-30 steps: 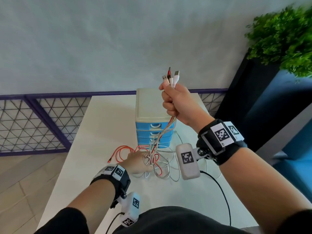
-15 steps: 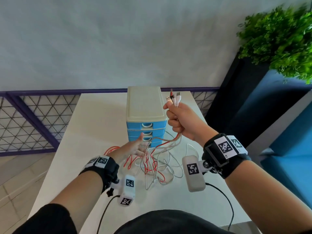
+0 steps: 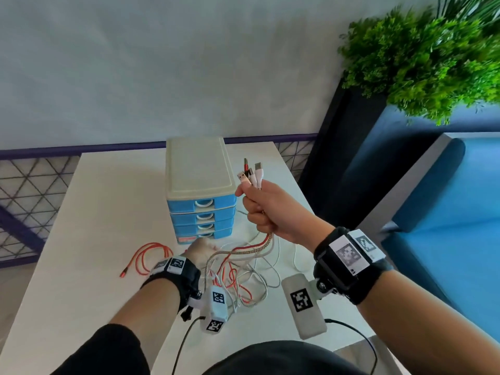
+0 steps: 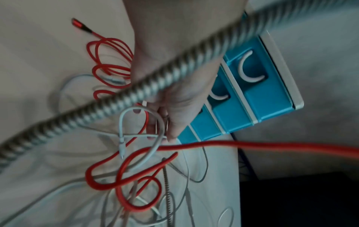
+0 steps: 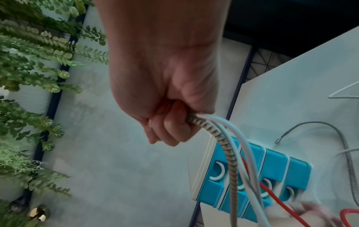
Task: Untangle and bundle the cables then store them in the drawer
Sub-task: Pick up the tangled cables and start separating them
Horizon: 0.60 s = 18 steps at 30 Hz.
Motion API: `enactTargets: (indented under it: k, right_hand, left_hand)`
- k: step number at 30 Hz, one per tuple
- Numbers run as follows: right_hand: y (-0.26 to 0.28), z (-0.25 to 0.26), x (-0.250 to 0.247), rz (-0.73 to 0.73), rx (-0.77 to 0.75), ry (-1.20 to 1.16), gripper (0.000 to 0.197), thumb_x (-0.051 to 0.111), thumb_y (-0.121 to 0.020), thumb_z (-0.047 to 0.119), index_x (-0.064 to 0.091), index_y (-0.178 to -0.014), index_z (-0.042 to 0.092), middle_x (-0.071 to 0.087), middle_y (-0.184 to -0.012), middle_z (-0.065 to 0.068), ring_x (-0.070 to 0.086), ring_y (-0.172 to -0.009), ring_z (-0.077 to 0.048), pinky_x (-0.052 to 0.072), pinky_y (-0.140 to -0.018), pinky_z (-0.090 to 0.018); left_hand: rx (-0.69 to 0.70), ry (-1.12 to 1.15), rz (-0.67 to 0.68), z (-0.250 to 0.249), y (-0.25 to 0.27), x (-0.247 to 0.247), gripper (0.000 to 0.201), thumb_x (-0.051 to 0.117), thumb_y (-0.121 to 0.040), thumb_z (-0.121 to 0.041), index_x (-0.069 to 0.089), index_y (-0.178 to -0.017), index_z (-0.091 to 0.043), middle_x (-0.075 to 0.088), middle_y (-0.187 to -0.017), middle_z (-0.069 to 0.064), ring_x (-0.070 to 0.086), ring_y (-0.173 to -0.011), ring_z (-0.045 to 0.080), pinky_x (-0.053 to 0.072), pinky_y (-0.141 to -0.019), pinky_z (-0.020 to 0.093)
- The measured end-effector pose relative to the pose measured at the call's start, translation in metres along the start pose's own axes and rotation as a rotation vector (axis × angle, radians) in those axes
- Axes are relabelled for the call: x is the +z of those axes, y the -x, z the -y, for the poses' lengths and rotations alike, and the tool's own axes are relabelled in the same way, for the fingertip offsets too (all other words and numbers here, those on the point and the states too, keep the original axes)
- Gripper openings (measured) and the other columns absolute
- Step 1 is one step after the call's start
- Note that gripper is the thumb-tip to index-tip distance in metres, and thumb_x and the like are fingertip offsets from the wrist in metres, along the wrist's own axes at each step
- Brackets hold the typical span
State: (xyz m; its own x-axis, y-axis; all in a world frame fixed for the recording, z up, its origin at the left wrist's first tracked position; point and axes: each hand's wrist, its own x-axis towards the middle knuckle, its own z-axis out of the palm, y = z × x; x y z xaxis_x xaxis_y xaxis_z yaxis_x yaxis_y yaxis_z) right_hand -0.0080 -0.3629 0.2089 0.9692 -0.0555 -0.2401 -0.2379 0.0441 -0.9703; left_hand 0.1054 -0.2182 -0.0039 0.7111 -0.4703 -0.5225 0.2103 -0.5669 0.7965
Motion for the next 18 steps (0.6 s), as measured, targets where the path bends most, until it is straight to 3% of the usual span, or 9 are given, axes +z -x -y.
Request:
enactTargets:
  k: [3, 6, 9, 13, 18]
  right_hand:
    - [-0.005, -0.004, -0.005, -0.031, 0.023, 0.051, 0.025, 0.04, -0.101, 0.038, 0.052, -0.096, 0.016, 0.031, -0.058, 0.007, 0.023, -0.045, -0.006, 0.018, -0.039, -0.019]
    - [-0.012, -0.011, -0.008, -0.074, 0.067, 0.089, 0.026, 0.043, -0.101, 0.036, 0.054, -0.093, 0.015, 0.031, -0.056, 0.008, 0.024, -0.044, -0.006, 0.019, -0.038, -0.018]
    - [-0.021, -0.024, -0.012, -0.134, 0.142, 0.178, 0.024, 0.053, -0.097, 0.031, 0.06, -0.085, 0.012, 0.03, -0.054, 0.006, 0.024, -0.041, -0.007, 0.018, -0.036, -0.018]
    - [-0.031, -0.043, -0.006, -0.128, 0.219, 0.309, 0.034, 0.053, -0.096, 0.036, 0.071, -0.09, 0.007, 0.029, -0.054, 0.002, 0.024, -0.04, -0.008, 0.02, -0.037, -0.019]
    - [-0.04, -0.046, 0.009, -0.109, 0.219, 0.135, 0.037, 0.058, -0.093, 0.039, 0.071, -0.099, 0.005, 0.024, -0.055, 0.005, 0.019, -0.044, -0.007, 0.016, -0.038, -0.019]
  left_hand:
    - [0.044, -0.054, -0.115, -0.012, 0.003, -0.004, 0.022, 0.062, -0.084, 0.0, 0.054, -0.067, -0.012, 0.057, -0.066, 0.003, 0.057, -0.064, 0.023, 0.054, -0.077, 0.039]
    - [0.103, 0.101, -0.123, -0.031, 0.022, -0.009, 0.006, 0.059, -0.091, -0.005, 0.061, -0.097, -0.006, 0.06, -0.073, 0.005, 0.056, -0.051, 0.009, 0.052, -0.054, 0.018]
    - [0.125, 0.285, -0.052, -0.048, 0.043, -0.023, 0.016, 0.057, -0.093, -0.012, 0.067, -0.105, -0.007, 0.062, -0.082, 0.006, 0.056, -0.06, 0.01, 0.051, -0.061, 0.018]
    - [0.191, 0.551, 0.079, -0.074, 0.079, -0.034, 0.014, 0.058, -0.092, -0.01, 0.066, -0.103, -0.007, 0.062, -0.075, -0.002, 0.052, -0.059, 0.008, 0.04, -0.059, 0.023]
    - [0.254, 0.549, 0.131, -0.078, 0.103, -0.051, 0.019, 0.063, -0.089, -0.018, 0.068, -0.106, -0.012, 0.063, -0.081, -0.002, 0.047, -0.055, 0.008, 0.036, -0.055, 0.021]
